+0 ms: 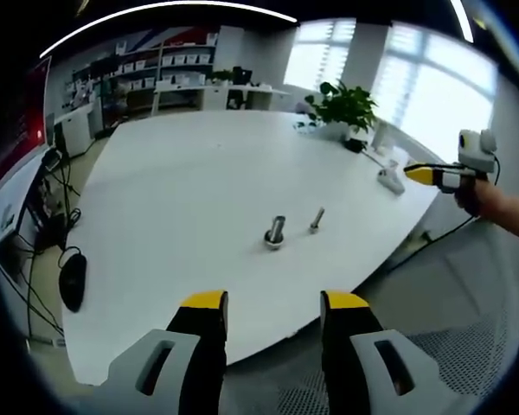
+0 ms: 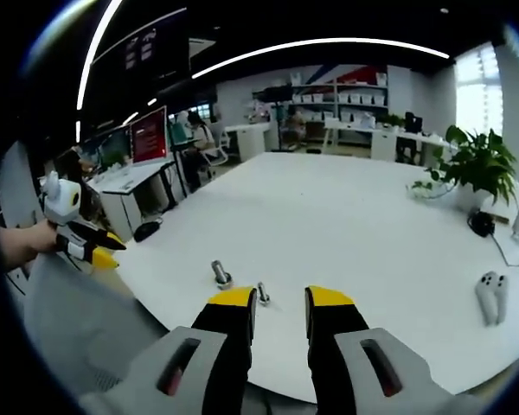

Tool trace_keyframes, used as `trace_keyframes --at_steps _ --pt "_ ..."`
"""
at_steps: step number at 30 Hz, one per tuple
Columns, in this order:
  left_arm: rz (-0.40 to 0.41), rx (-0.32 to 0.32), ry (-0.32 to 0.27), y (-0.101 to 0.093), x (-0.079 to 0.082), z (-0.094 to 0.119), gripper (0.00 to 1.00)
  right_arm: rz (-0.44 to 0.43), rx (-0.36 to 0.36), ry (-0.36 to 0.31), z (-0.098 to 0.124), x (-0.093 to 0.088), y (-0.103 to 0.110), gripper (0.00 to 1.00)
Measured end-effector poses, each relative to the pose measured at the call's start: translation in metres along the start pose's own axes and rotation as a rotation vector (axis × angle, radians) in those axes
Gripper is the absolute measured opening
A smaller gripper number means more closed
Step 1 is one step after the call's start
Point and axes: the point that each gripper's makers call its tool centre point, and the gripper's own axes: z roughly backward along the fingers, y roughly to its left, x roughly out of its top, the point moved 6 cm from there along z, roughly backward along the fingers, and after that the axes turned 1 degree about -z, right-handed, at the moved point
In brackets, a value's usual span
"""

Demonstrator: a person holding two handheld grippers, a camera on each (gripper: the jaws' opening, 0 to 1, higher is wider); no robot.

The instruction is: Place the washer onto the threaded stud by aligning its center hole with the stud, sliding it down to the base, and recovering from edge contact or off-axis alignment until the washer reaches the visible bottom stop.

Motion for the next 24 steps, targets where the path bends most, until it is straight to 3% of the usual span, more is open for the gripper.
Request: trace_keyframes --at_steps 24 --pt "-0.006 -0.002 0.015 -0.0004 0.0003 -0.0021 0.41 0.028 -0.006 0.001 0.0002 -0.0001 0.0014 0.25"
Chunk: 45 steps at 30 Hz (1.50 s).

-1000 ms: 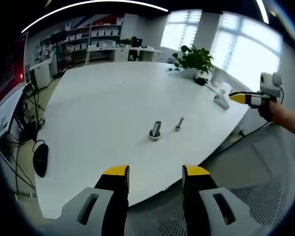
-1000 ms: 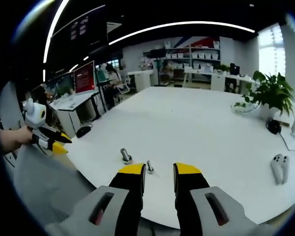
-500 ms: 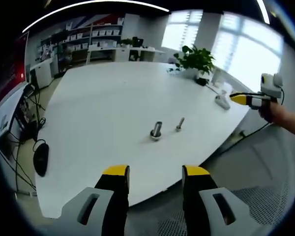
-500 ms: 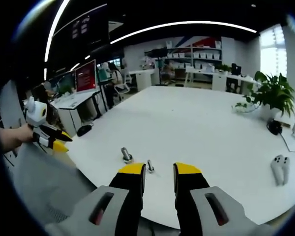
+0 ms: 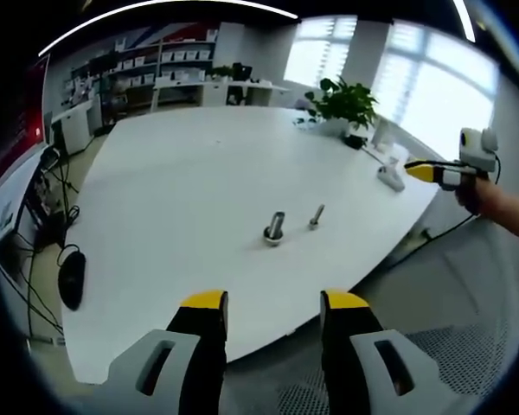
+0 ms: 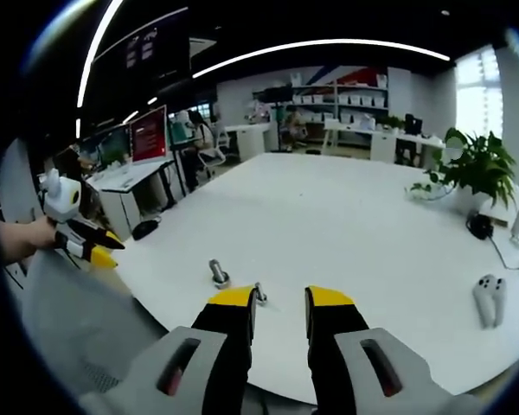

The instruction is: Place the washer onto the threaded stud by aligning its center hole with the stud, sliding it down to the base, and recovering from edge contact or off-axis alignment until the washer reaches the visible bottom stop.

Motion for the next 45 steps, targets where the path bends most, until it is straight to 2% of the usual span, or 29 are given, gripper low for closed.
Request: trace_keyframes --at_steps 6,14,25,36,45 --pt "0.000 -0.010 0.021 -0.001 -0.003 -0.001 0.41 -0.011 0.003 0.009 0.000 -0.002 0.000 0.25" --pt "0.011 -0.026 0.010 -0.002 -0.002 -0.001 0.41 -0.022 -0.005 -0.005 0.000 0.000 -0.006 0.25" --pt "0.027 -0.020 -0.010 0.001 0.001 0.000 0.41 -0.027 -0.004 0.022 -0.006 -0.004 -0.011 0.24" --pt "0.035 -0.017 -0.040 0.001 0.003 0.002 0.41 0.011 -0.001 0.075 -0.009 -0.011 -0.007 0.24" --pt "0.032 -0.014 -0.045 0.001 0.004 0.003 0.41 0.014 0.013 0.077 -0.010 -0.012 -0.005 0.24"
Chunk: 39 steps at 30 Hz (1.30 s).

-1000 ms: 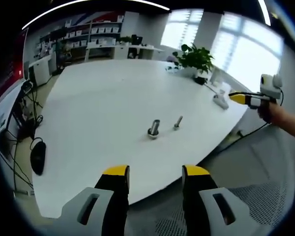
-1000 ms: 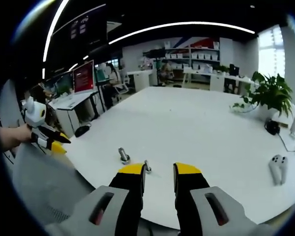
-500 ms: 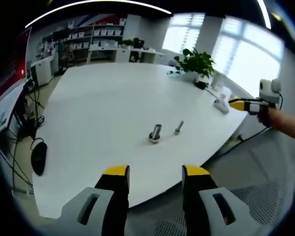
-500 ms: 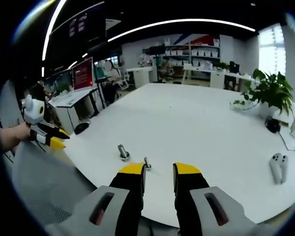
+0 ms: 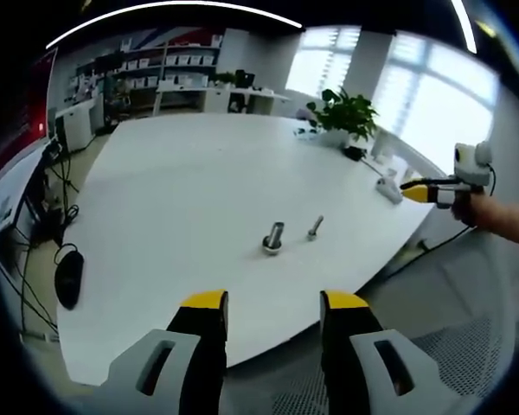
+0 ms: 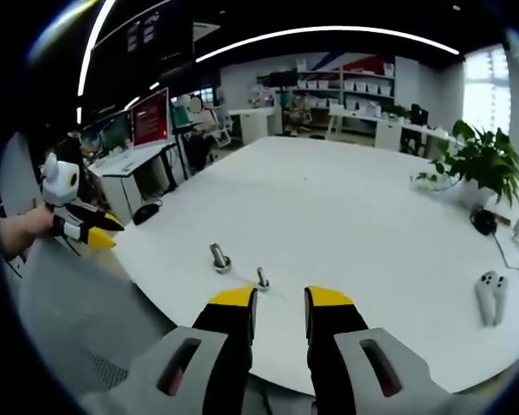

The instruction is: Place the washer onto the threaded stud by aligning its center hole with the stud, sliding it down to the base, and recovering from edge contact or off-axis alignment until the washer reaches the visible bottom stop.

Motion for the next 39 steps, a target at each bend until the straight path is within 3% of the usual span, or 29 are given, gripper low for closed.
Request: trace_keyframes --at_steps 23,39 --pt "-0.001 0.004 -0.008 0.002 0.001 0.001 0.41 0.017 0.008 0.029 -0.002 -0.003 0.002 0.24" --pt "-0.007 0.055 -0.016 0.007 0.002 0.004 0.41 0.059 0.053 0.087 -0.007 -0.010 0.012 0.24"
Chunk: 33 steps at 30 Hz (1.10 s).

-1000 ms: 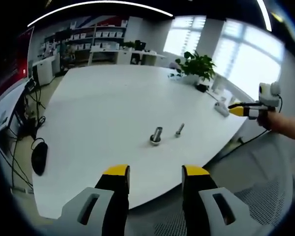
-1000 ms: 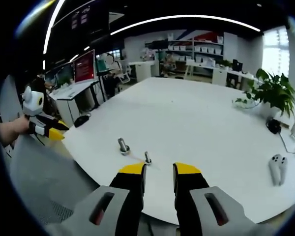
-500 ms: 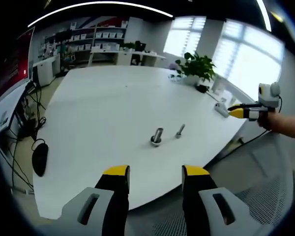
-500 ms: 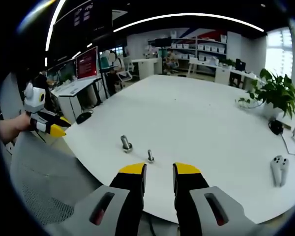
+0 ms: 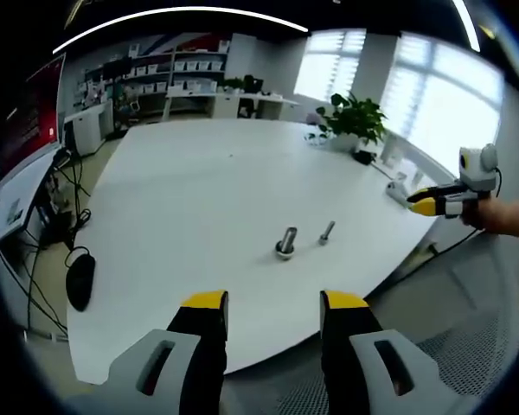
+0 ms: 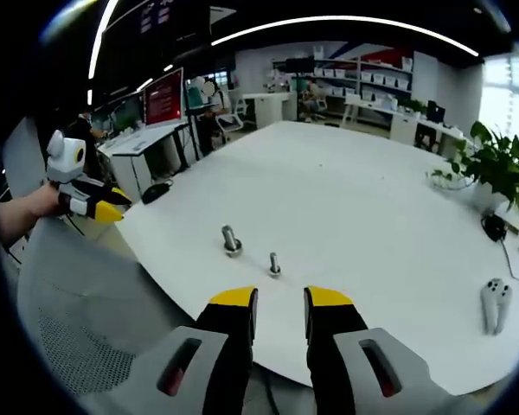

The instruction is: Place the washer onto the threaded stud by aligning its center hole with the stud, sliding it down to the base, and recovering from edge contact or off-axis alignment until the washer reaches the visible bottom stop.

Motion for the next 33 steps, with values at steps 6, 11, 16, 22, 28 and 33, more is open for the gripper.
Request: trace_keyframes --at_steps 6,11,16,22,28,33 --pt "-0.009 0.004 0.013 0.0001 -0.0004 -0.0014 0.41 0.008 0.003 0.001 -0.0001 0.0011 0.0017 0.24" --pt "-0.028 0.031 0.032 0.0027 -0.0017 -0.0018 0.41 0.015 0.007 0.029 -0.0032 -0.0022 0.0019 0.24" --pt "-0.021 0.035 0.021 0.0031 -0.0012 0.0000 0.41 0.036 0.011 0.040 -0.0046 -0.0036 0.0024 0.24" --pt "-0.028 0.033 0.020 0.0026 -0.0008 -0.0007 0.41 0.047 0.013 0.049 -0.0046 -0.0043 0.0045 0.24" --pt "-0.043 0.026 0.028 0.0010 -0.0007 -0.0014 0.40 0.027 0.020 0.037 -0.0043 -0.0030 0.0018 0.24" --pt "-0.044 0.017 0.017 0.0007 0.0013 -0.0011 0.39 -0.007 0.013 0.001 -0.0010 0.0016 -0.0012 0.24"
